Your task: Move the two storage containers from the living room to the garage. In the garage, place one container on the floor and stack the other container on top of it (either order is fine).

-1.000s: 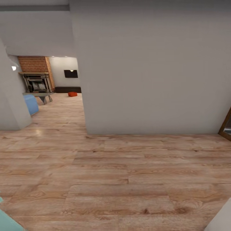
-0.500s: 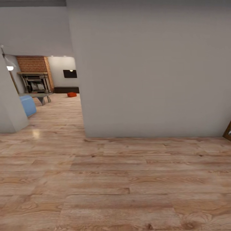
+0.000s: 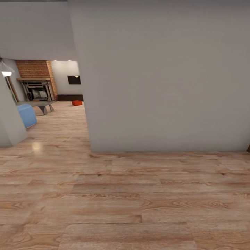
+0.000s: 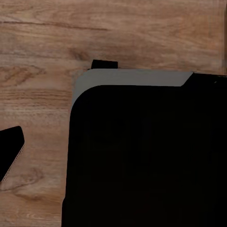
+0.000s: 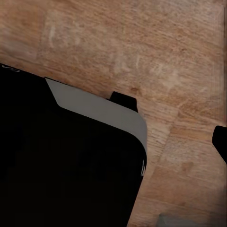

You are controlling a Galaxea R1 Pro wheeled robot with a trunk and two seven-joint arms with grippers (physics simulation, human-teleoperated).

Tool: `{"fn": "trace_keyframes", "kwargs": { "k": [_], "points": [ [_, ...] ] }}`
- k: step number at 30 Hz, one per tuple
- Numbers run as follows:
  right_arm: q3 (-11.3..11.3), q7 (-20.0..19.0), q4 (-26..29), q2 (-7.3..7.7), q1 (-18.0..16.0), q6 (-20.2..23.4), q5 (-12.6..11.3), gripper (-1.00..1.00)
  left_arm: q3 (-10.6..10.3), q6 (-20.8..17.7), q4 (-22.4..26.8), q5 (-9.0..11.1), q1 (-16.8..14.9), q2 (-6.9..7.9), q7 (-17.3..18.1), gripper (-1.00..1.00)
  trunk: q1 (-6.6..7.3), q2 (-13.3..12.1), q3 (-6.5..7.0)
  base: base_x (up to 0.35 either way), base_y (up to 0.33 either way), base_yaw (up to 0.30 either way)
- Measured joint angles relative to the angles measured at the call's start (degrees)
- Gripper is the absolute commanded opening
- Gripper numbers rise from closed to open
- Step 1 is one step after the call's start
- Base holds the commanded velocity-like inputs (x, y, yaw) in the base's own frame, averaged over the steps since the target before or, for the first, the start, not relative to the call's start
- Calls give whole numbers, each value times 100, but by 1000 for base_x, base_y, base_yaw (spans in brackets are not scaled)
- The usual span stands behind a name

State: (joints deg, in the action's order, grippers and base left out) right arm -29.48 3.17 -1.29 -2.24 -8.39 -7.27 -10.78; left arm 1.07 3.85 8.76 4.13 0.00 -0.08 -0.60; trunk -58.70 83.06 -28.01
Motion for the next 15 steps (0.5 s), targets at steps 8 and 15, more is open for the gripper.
{"fn": "trace_keyframes", "kwargs": {
  "k": [8,15],
  "points": [
    [2,2,1,-4,0,13,-68,100,0,0,0,0,0,0,0,100,0,0,0,323,0,0],
    [2,-1,2,-9,0,0,-62,100,0,0,0,0,0,0,0,100,0,0,0,323,0,0]
  ]
}}
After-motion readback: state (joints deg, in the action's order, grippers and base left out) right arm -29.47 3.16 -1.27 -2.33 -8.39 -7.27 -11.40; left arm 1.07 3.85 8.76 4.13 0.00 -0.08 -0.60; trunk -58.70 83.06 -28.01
